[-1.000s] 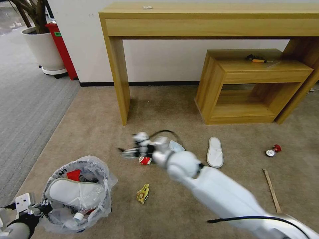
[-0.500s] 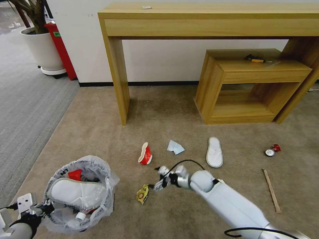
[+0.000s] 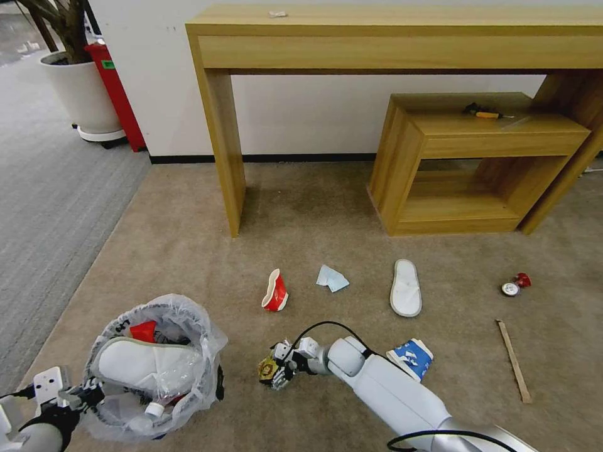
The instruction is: Pick up the trash bin and place the garbage on the floor into it.
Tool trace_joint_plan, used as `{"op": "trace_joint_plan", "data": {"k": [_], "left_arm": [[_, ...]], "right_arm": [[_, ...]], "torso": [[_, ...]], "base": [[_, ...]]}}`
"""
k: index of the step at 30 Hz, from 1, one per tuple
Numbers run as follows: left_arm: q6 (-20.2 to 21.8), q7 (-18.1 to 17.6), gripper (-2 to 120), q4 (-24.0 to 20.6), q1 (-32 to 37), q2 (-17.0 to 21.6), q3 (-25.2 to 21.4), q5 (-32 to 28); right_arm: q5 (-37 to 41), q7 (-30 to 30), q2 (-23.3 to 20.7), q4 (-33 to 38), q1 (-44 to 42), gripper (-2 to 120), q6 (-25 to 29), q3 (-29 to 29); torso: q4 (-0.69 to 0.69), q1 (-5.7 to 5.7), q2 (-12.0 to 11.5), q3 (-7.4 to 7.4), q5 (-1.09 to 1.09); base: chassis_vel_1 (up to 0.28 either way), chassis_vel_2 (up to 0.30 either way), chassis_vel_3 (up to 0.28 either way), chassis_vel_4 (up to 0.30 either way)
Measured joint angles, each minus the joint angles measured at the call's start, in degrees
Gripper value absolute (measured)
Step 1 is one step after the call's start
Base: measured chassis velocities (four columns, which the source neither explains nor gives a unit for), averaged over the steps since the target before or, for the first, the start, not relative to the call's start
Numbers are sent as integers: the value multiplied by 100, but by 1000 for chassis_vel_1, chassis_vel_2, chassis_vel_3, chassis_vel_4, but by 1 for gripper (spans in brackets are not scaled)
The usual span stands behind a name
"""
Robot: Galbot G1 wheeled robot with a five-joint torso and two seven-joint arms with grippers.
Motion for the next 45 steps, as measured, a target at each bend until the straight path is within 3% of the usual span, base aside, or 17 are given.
{"op": "trace_joint_plan", "data": {"k": [6,10,13,18,22,29,31,38,40,45], "left_arm": [[0,14,0,33,-21,8,2,-2],[0,17,0,36,-41,25,7,-7],[0,18,0,36,-45,41,14,-14],[0,27,0,43,-39,52,9,-19],[0,40,0,68,-57,54,19,-20],[0,41,0,68,-63,65,24,-21],[0,50,0,65,-47,64,21,-22],[0,58,0,10,-8,63,3,-34],[0,52,0,5,-1,66,3,-35],[0,45,0,0,-1,89,18,-35]], "right_arm": [[-186,-38,213,-336,88,93,48,-50],[-233,-38,328,-557,120,80,78,-60],[-262,-21,430,-735,142,64,93,-33],[-262,13,457,-797,144,50,95,5],[-249,108,478,-858,122,31,123,62],[-215,276,467,-712,75,9,136,186],[-155,396,428,-504,45,0,131,322],[293,629,187,377,-14,0,-122,723],[687,713,-60,1174,37,0,-321,848],[1258,749,-360,2216,195,0,-525,937]], "torso": [[0,0,0,0,0],[0,0,0,0,1],[0,0,0,0,1],[0,0,0,0,1],[-1,0,1,-1,1],[0,0,0,0,1],[0,0,0,0,1],[0,0,0,0,2],[0,0,0,1,2],[0,0,0,1,2]], "base": [[0,0,0,0],[0,0,0,0],[0,0,0,0],[0,0,0,0],[0,0,0,0],[0,0,0,0],[0,0,0,0],[0,0,0,0],[0,0,0,0],[0,0,0,0]]}}
